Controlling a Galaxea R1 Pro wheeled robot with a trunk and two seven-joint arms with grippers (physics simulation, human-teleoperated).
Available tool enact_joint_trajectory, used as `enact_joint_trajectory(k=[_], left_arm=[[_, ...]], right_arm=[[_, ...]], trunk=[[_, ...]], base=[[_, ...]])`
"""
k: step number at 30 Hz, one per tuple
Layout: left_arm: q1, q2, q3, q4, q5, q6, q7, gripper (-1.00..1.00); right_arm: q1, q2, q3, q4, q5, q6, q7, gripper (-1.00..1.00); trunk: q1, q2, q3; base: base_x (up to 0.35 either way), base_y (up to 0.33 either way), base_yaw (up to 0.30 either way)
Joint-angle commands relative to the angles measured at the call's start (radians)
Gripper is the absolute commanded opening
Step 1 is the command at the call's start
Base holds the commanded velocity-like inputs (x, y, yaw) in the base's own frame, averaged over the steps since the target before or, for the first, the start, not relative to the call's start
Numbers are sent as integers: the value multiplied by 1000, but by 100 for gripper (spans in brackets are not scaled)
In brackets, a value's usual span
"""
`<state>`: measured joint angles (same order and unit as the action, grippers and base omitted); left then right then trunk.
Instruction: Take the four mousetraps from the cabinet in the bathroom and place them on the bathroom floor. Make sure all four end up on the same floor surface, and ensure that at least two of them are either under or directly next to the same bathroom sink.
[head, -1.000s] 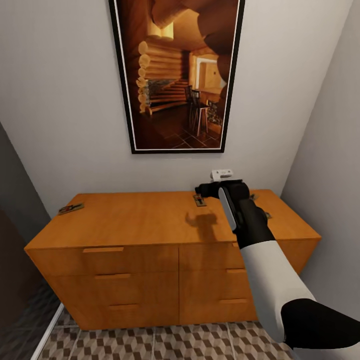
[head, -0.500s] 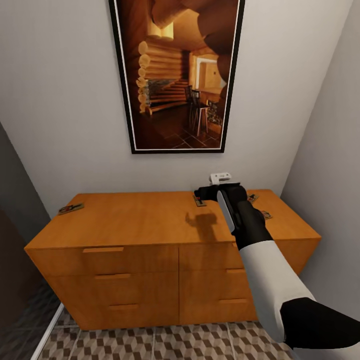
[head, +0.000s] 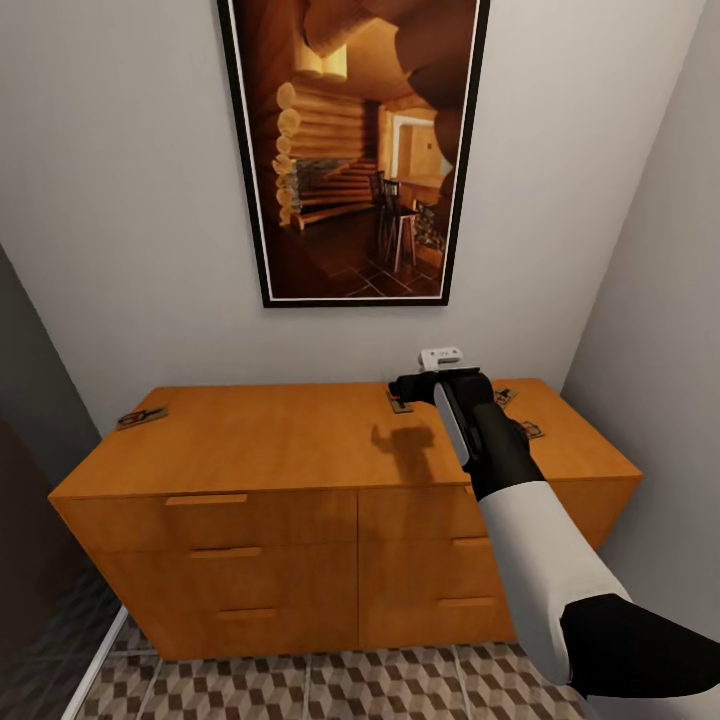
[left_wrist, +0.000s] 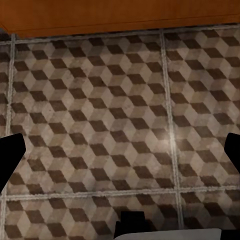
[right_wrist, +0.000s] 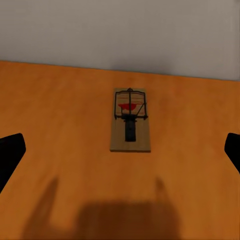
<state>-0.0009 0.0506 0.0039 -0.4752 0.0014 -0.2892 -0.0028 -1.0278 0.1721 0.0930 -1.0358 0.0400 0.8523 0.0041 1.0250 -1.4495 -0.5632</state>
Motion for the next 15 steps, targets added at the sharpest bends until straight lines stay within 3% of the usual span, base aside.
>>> enact_joint_trajectory(k=[1, 15], left_arm=[[0, 0, 0, 0, 0, -2, 0, 100], [0, 0, 0, 0, 0, -2, 0, 100]], right_arm=[[-1, 0, 1, 2, 4, -1, 0, 100], [0, -3, -2, 73, 4, -82, 0, 100]], trunk=[[0, 0, -1], [0, 0, -1]], base=[[0, 0, 0], [0, 0, 0]])
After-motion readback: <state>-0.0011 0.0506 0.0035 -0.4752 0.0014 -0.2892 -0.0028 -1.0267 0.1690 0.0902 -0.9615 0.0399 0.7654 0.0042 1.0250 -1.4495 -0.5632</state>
